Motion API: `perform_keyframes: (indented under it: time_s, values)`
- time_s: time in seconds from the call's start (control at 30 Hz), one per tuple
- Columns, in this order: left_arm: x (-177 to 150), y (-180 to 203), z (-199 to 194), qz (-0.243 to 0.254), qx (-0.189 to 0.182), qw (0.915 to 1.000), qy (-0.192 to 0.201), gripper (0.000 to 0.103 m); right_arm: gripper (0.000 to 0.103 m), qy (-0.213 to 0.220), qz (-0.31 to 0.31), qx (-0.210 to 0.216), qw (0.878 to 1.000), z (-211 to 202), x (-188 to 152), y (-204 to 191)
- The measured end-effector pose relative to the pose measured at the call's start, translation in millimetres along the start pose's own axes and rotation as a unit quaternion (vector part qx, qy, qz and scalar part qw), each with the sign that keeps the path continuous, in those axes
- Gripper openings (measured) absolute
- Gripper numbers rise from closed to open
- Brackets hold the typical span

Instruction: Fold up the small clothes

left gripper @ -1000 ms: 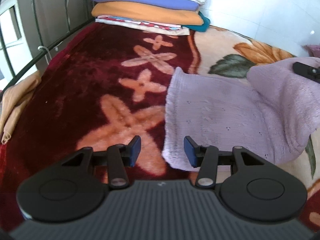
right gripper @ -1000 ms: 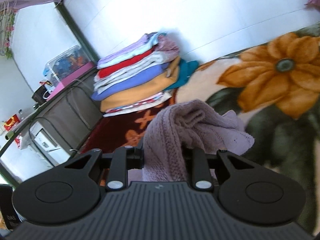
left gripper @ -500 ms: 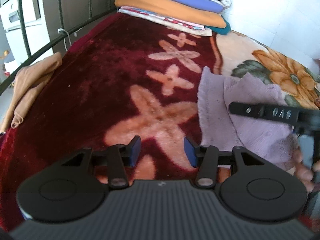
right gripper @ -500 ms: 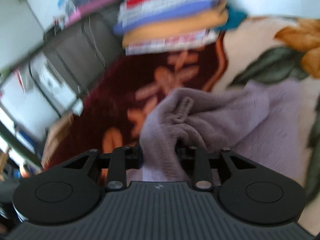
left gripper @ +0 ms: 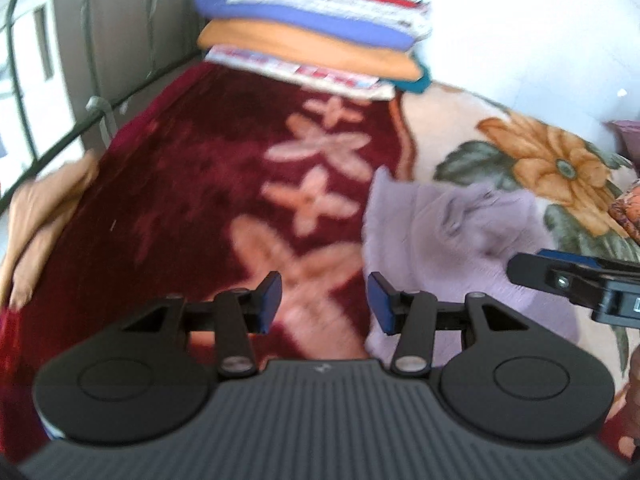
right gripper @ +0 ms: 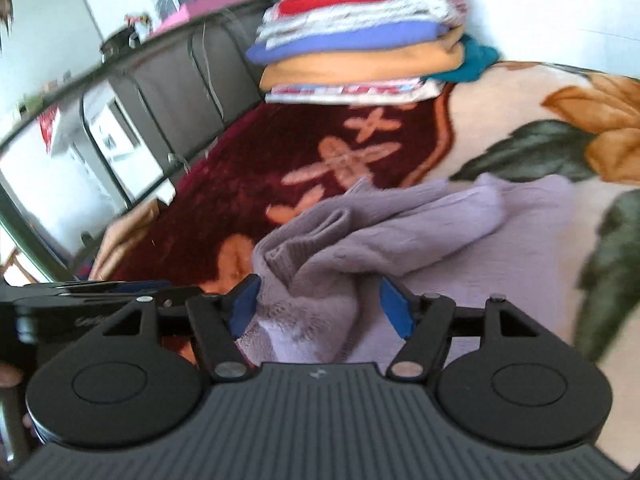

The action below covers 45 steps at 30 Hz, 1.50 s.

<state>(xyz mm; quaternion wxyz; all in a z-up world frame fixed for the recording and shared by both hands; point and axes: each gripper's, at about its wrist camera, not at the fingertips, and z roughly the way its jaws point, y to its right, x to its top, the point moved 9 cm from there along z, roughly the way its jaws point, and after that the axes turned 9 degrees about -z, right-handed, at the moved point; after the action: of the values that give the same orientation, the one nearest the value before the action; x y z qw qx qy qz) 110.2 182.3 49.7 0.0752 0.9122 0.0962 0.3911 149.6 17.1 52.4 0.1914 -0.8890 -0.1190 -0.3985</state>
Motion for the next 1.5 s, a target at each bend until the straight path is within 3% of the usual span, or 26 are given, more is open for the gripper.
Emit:
perform_keyframes:
  time_s: [0.03,0.07,0.1,0.3,0.53,0.6,0.73,0.77,0.87,0.93,1.03,1.13,1.27,1.43,1.47,1.5]
  values:
    - [4.7,9.1,-0.7,0.010,-0.006,0.9999,0.008,0.055,0.073,0.007,0.008,-0.007,1.000,-8.5,1.8,9.4]
    - [8.1,17.4,-1.0,0.020,-0.012,0.9996,0.016,0.067,0.073,0.012,0.014,-0.018,1.000,-14.7,2.8,17.6]
    - [11.6,28.0,-1.1,0.035,-0.019,0.9989,0.024,0.073,0.073,0.014,0.018,-0.031,0.999,-21.2,2.9,27.1]
    - [10.6,90.4,15.3,0.172,-0.032,0.9838,0.039,0.073,0.073,0.023,0.082,-0.082,0.993,-44.3,-8.5,87.0]
    - [-21.9,127.8,58.6,0.277,-0.037,0.9602,0.008,0.074,0.073,0.024,0.148,-0.085,0.985,-42.3,-36.2,123.6]
    - [-27.9,132.5,69.4,0.299,-0.024,0.9537,0.019,0.076,0.073,0.025,0.166,-0.081,0.982,-39.3,-43.8,131.2]
    - [-17.7,124.3,87.2,0.318,0.042,0.9435,0.084,0.076,0.073,0.023,0.197,-0.069,0.978,-30.0,-55.8,138.6]
    - [-11.8,116.8,91.0,0.305,0.057,0.9465,0.088,0.076,0.073,0.022,0.201,-0.064,0.977,-28.3,-57.9,139.4]
    - [2.9,88.4,102.4,0.235,0.070,0.9668,0.072,0.076,0.073,0.017,0.195,-0.054,0.979,-25.2,-61.4,139.3]
    - [10.1,72.6,107.0,0.184,0.055,0.9799,0.054,0.076,0.073,0.018,0.186,-0.050,0.981,-23.3,-61.0,138.7]
    - [15.5,60.5,109.1,0.123,0.026,0.9916,0.028,0.076,0.073,0.020,0.181,-0.046,0.982,-20.8,-59.8,137.2]
    - [14.8,56.7,109.7,0.075,-0.004,0.9971,0.002,0.074,0.073,0.021,0.185,-0.038,0.982,-17.4,-60.1,135.8]
    - [4.5,53.7,98.3,0.030,-0.039,0.9985,-0.025,0.074,0.073,0.018,0.187,-0.035,0.982,-16.4,-62.1,134.8]
    - [-1.6,59.2,56.4,0.033,-0.049,0.9976,0.034,0.073,0.073,0.014,0.179,-0.037,0.983,-16.8,-61.4,131.1]
    - [-2.9,60.8,51.8,0.037,-0.052,0.9972,0.038,0.071,0.073,0.013,0.180,-0.038,0.983,-16.1,-61.0,130.7]
    - [-5.0,62.5,50.8,0.039,-0.054,0.9972,0.033,0.063,0.073,0.012,0.182,-0.039,0.983,-15.6,-60.7,130.7]
